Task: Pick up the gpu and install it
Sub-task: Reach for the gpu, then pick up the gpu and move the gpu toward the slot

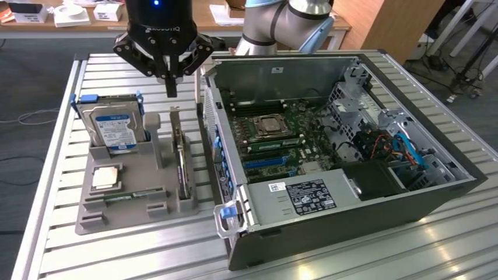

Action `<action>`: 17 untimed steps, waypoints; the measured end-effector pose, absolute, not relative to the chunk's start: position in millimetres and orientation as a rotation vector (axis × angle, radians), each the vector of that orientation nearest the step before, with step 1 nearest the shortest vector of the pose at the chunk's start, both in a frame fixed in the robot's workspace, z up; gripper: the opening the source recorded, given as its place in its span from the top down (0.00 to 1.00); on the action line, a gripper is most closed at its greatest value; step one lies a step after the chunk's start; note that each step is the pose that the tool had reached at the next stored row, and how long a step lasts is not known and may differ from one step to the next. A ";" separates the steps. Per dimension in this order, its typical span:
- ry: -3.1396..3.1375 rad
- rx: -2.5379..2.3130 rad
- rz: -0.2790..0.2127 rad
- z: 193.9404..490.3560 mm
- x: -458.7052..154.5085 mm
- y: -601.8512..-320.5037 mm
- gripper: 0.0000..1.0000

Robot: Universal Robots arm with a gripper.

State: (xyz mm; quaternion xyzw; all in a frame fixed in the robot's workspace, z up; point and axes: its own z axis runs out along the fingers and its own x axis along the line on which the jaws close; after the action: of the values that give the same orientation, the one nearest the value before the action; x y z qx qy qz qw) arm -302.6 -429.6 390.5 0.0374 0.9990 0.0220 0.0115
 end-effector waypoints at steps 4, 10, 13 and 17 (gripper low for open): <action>3.116 0.117 0.068 390.5 -302.6 -429.6 0.89; 3.116 0.117 0.069 390.5 -302.6 -429.6 0.89; 3.116 0.117 0.069 390.5 -302.6 -429.6 0.89; 3.116 0.117 0.068 390.5 -302.6 -429.6 0.89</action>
State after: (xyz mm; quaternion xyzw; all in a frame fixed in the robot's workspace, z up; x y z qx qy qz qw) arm -302.6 -429.6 390.5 0.0374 0.9990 0.0220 0.0115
